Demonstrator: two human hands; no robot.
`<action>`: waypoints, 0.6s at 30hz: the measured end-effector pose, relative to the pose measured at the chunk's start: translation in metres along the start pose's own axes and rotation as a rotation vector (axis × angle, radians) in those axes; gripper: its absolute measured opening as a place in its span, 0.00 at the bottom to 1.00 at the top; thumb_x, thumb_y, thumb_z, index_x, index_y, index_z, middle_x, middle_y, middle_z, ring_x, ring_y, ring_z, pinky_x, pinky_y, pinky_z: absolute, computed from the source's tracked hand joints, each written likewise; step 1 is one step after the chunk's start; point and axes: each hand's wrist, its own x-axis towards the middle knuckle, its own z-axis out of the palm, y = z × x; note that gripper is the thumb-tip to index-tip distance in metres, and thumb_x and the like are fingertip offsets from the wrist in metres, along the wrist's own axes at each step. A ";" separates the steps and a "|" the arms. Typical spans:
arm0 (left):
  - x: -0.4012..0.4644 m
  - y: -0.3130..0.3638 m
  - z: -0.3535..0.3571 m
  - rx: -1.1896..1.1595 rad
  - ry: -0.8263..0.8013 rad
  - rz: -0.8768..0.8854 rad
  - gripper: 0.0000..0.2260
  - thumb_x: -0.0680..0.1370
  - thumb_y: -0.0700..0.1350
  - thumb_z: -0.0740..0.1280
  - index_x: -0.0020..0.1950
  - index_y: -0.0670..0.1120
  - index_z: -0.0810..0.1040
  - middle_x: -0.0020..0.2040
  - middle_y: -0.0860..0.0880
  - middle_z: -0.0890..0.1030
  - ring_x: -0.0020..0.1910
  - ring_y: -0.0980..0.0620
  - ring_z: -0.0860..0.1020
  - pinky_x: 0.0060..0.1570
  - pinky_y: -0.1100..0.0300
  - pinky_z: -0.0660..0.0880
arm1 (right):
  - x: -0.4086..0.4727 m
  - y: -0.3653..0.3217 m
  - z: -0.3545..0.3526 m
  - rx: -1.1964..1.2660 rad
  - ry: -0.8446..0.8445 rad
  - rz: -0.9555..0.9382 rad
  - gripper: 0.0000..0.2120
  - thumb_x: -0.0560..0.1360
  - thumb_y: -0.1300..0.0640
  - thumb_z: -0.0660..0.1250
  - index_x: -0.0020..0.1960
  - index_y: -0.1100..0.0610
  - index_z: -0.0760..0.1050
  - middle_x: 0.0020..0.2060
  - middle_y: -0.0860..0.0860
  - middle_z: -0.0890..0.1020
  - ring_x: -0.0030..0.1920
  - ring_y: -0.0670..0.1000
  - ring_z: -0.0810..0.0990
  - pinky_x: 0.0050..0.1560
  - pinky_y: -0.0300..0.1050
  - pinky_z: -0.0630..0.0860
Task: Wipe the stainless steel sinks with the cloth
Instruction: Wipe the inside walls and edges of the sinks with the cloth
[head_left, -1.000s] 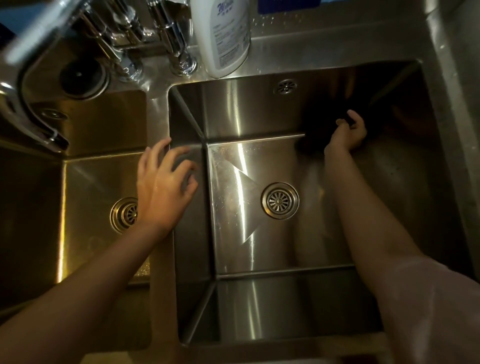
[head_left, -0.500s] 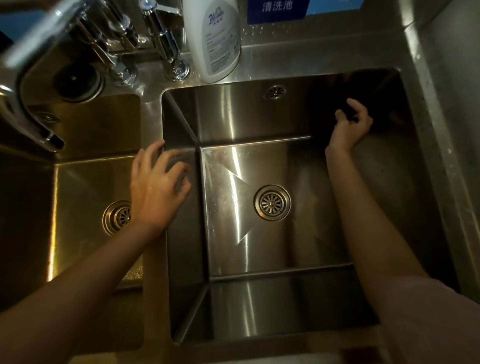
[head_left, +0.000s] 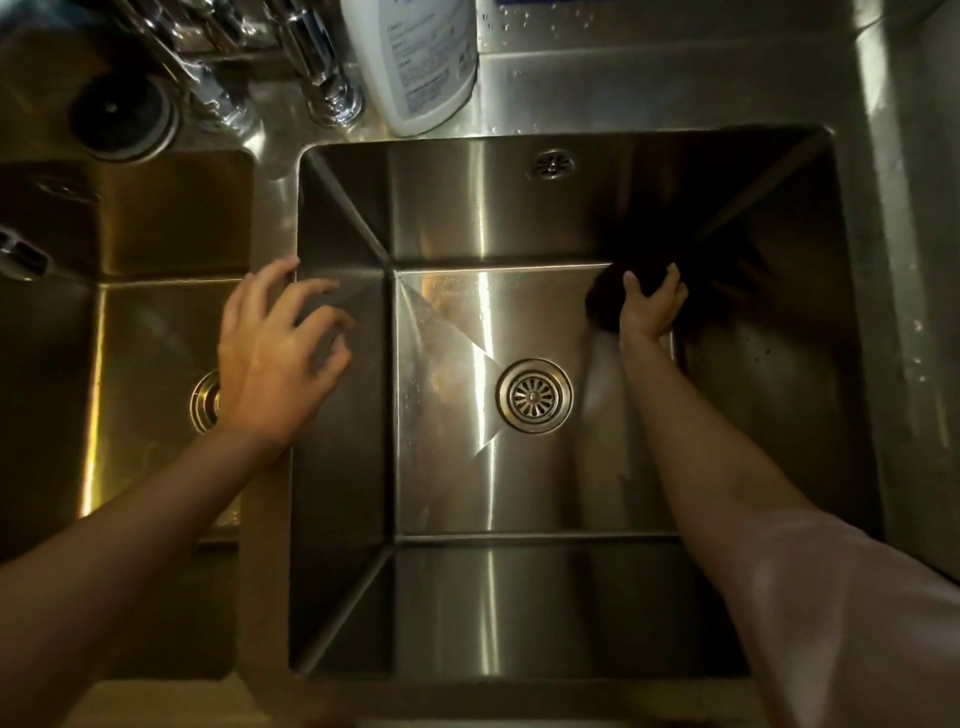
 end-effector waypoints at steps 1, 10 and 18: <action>0.000 0.000 0.001 0.003 -0.001 -0.001 0.14 0.75 0.49 0.59 0.51 0.44 0.80 0.63 0.44 0.76 0.72 0.40 0.62 0.69 0.41 0.58 | 0.006 0.000 0.001 -0.059 -0.012 -0.021 0.29 0.78 0.52 0.65 0.76 0.56 0.60 0.75 0.57 0.61 0.74 0.58 0.63 0.71 0.50 0.65; 0.000 -0.003 0.005 0.032 0.018 0.011 0.14 0.75 0.50 0.59 0.53 0.44 0.79 0.64 0.44 0.75 0.73 0.40 0.62 0.69 0.42 0.58 | 0.004 0.009 0.018 -0.248 -0.114 -0.187 0.26 0.77 0.53 0.66 0.73 0.57 0.65 0.72 0.56 0.67 0.72 0.57 0.66 0.72 0.50 0.64; 0.000 -0.005 0.005 0.016 0.064 0.026 0.12 0.75 0.49 0.61 0.51 0.45 0.80 0.63 0.45 0.76 0.72 0.42 0.63 0.69 0.43 0.57 | -0.078 -0.020 0.094 -0.175 -0.439 -0.311 0.27 0.74 0.54 0.71 0.70 0.57 0.70 0.68 0.57 0.73 0.68 0.57 0.71 0.68 0.44 0.64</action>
